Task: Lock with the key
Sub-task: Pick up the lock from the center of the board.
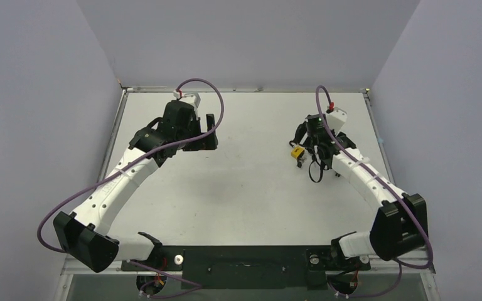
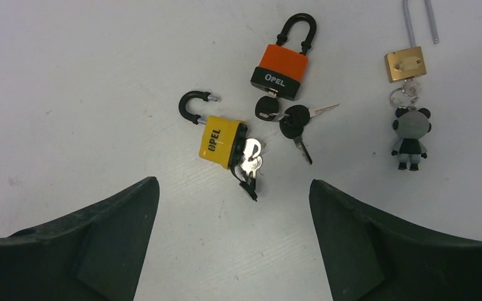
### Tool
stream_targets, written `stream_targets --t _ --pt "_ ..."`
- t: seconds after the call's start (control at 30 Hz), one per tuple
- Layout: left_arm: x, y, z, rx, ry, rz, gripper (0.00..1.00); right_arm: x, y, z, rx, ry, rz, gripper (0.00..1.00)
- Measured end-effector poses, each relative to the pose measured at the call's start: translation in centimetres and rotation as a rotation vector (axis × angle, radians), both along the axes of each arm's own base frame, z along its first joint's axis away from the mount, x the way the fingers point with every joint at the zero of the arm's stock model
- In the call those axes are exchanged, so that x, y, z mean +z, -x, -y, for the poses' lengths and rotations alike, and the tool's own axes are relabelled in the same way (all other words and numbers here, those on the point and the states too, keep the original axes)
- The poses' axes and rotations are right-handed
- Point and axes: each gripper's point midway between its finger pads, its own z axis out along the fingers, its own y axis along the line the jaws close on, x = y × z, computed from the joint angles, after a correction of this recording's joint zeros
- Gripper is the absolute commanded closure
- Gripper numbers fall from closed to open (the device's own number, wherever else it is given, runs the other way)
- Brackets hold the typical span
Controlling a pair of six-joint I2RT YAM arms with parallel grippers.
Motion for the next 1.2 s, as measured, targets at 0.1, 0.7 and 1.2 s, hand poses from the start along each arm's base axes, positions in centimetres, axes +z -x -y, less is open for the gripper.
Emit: stream_targets --t 0.1,0.7,1.2 --pt "-0.1 0.4 -0.1 -0.003 0.002 -0.005 0.03 -1.5 -1.4 -0.3 -0.010 -0.003 -0.047 0.24" --pt "1.8 2.0 -0.8 -0.012 0.055 0.035 0.03 -10.7 -4.7 -2.4 -0.037 0.010 -0.244 0.40" --pt "1.3 2.4 -1.2 -0.008 0.043 0.010 0.03 -12.4 -5.6 -2.7 -0.064 0.087 -0.265 0.60"
